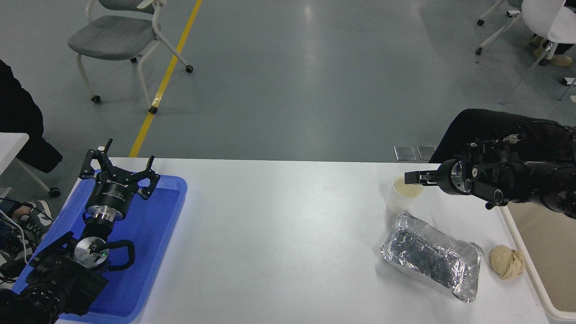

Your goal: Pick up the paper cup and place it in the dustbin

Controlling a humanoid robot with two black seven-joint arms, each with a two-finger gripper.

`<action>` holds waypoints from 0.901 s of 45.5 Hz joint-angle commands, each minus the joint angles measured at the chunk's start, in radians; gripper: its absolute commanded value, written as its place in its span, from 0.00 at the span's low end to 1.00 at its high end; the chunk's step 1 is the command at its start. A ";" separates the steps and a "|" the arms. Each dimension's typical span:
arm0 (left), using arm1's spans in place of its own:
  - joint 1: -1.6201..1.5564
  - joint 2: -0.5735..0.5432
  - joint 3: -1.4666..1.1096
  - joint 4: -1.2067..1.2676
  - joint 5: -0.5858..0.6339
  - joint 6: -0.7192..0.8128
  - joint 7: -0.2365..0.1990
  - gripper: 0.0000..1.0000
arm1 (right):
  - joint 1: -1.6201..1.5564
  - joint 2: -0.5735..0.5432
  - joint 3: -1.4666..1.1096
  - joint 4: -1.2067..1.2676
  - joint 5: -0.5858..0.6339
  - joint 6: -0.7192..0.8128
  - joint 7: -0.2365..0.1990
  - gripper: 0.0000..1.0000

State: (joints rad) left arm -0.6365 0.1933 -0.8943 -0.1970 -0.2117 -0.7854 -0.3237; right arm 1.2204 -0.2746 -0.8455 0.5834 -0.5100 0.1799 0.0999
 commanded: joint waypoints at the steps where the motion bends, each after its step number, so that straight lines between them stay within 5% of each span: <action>1: 0.000 0.000 0.000 -0.001 0.000 0.000 0.000 1.00 | -0.032 0.008 0.017 -0.014 -0.005 -0.002 0.000 0.90; 6: 0.000 0.000 0.000 -0.001 0.000 0.000 0.000 1.00 | -0.045 0.008 0.032 -0.014 -0.005 -0.028 -0.003 0.84; 22: 0.000 0.000 0.000 -0.001 0.000 0.000 0.002 1.00 | -0.062 0.008 0.048 -0.013 -0.004 -0.028 -0.028 0.38; 27: 0.000 0.000 0.000 -0.001 0.000 0.000 0.002 1.00 | -0.059 0.008 0.049 -0.011 -0.002 -0.027 -0.026 0.00; 41: 0.000 0.000 0.000 -0.001 0.000 0.000 0.002 1.00 | -0.033 0.017 0.049 0.010 -0.001 -0.017 -0.025 0.00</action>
State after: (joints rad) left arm -0.6366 0.1933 -0.8941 -0.1975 -0.2117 -0.7854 -0.3222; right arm 1.1676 -0.2620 -0.7980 0.5785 -0.5131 0.1547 0.0766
